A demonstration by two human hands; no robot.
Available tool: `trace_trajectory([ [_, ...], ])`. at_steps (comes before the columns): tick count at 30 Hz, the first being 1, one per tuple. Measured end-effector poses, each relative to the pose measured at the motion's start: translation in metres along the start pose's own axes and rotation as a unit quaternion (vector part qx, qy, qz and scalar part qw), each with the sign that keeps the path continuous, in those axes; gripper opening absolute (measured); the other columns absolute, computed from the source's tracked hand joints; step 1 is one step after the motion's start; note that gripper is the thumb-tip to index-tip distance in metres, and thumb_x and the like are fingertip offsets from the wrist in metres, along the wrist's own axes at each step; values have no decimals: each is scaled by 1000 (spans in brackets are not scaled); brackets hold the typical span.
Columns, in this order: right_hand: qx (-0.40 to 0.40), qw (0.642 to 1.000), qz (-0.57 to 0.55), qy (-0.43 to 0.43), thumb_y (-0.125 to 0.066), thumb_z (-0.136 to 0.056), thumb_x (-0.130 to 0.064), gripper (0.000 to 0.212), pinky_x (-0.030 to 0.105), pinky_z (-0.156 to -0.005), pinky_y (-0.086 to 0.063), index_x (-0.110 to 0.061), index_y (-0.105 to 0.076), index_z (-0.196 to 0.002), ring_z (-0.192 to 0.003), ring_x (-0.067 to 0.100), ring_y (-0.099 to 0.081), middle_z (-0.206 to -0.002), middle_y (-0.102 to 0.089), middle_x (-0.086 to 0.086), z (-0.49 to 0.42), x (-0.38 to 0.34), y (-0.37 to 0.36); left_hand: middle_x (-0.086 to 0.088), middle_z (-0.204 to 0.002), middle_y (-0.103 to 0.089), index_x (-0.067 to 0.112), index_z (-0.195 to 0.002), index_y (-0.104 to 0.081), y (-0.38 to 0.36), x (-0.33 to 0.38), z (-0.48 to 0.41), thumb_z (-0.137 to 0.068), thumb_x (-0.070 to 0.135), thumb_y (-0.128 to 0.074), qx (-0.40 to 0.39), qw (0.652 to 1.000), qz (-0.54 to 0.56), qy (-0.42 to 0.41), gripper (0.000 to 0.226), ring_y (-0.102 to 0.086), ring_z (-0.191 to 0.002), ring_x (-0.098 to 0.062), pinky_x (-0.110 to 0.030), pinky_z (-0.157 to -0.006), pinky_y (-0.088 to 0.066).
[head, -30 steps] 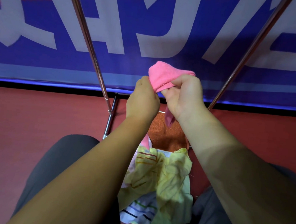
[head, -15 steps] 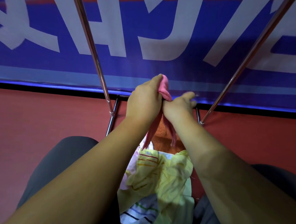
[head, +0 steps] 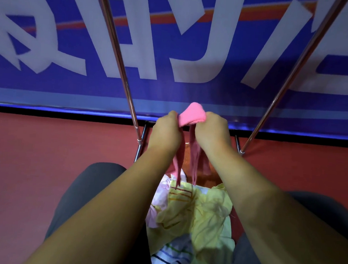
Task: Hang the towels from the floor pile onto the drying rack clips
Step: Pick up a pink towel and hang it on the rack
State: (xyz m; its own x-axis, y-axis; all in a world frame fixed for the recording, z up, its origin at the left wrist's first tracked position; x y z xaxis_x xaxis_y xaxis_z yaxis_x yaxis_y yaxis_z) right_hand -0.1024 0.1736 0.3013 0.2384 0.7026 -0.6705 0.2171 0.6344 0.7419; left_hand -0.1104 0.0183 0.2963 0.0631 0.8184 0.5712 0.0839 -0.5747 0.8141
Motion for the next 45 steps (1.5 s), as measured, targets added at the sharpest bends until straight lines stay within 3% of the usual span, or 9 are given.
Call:
trace_trajectory([
  [4, 24, 999, -22, 12, -48, -92, -9, 23, 36, -68, -43, -9, -68, -104, -91, 40, -66, -105, -73, 18, 13, -15, 22, -15, -94, -72, 9, -105, -61, 22, 1, 4, -88, 6, -58, 19, 1000, -11, -2, 18, -67, -90, -41, -46, -72, -55],
  [9, 87, 994, -38, 49, -57, -97, -16, 26, 40, -76, -52, -16, -68, -121, -105, 39, -68, -115, -73, 15, 27, -50, 75, -12, -95, -70, 11, -108, -60, 72, 25, 5, -93, 9, -59, 75, 995, -17, -59, 15, -64, -88, -39, -48, -73, -55],
  [13, 117, 988, -41, 94, -58, -96, -19, 23, 40, -73, -56, -23, -70, -115, -96, 37, -69, -108, -74, 11, 30, -91, 118, -6, -93, -67, 18, -107, -60, 118, 41, 5, -97, 21, -60, 104, 990, -32, -89, 10, -64, -84, -36, -46, -70, -55],
  [19, 139, 976, -2, 169, -51, -93, -15, 24, 41, -69, -57, -17, -72, -105, -85, 35, -65, -95, -70, 9, 34, -160, 158, -6, -104, -68, 22, -121, -57, 191, 77, 5, -97, 21, -55, 158, 980, -41, -114, 24, -63, -92, -35, -45, -70, -54],
  [23, 131, 972, 46, 191, -53, -95, -17, 18, 31, -57, -40, -14, -71, -95, -77, 34, -59, -93, -69, 12, 32, -206, 169, -7, -106, -65, 15, -126, -53, 225, 97, 0, -96, 23, -53, 170, 979, -47, -98, 30, -59, -88, -35, -44, -69, -50],
  [29, 129, 966, 100, 203, -55, -93, -12, 13, 31, -55, -34, -12, -60, -81, -71, 33, -51, -85, -57, 11, 29, -259, 190, -13, -95, -63, 9, -107, -52, 271, 112, -24, -99, 19, -51, 193, 975, -46, -101, 12, -56, -79, -37, -39, -58, -38],
  [37, 152, 945, 180, 229, -58, -99, -16, 4, 35, -64, -44, -15, -61, -95, -78, 34, -54, -89, -55, 9, 8, -312, 215, -11, -89, -59, 8, -103, -58, 332, 124, -66, -99, 11, -47, 231, 965, -76, -99, 12, -55, -75, -33, -36, -56, -37],
  [40, 158, 939, 187, 241, -58, -98, -14, 12, 36, -68, -49, -12, -68, -105, -87, 38, -64, -101, -64, 12, 0, -335, 219, -8, -87, -55, 10, -104, -57, 351, 124, -84, -102, 11, -46, 240, 962, -95, -91, 12, -54, -73, -29, -34, -53, -35],
  [45, 166, 931, 187, 266, -57, -97, -11, 8, 37, -70, -49, -19, -61, -97, -92, 36, -64, -101, -63, 10, -13, -372, 219, -7, -84, -58, 10, -104, -62, 381, 118, -113, -99, 7, -45, 265, 958, -89, -60, 18, -54, -67, -23, -31, -52, -35],
])
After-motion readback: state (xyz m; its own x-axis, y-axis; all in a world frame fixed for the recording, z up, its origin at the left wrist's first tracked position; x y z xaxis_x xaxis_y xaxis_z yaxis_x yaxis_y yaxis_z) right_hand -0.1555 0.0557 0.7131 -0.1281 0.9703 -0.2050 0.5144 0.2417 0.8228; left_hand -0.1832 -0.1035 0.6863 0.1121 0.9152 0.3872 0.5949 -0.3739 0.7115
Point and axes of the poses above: each hand's wrist, its own z-axis away from the middle knuckle, its own y-axis out of the back of the hand, x = y × z, the point moved 6 cm from there along -z, towards the middle knuckle
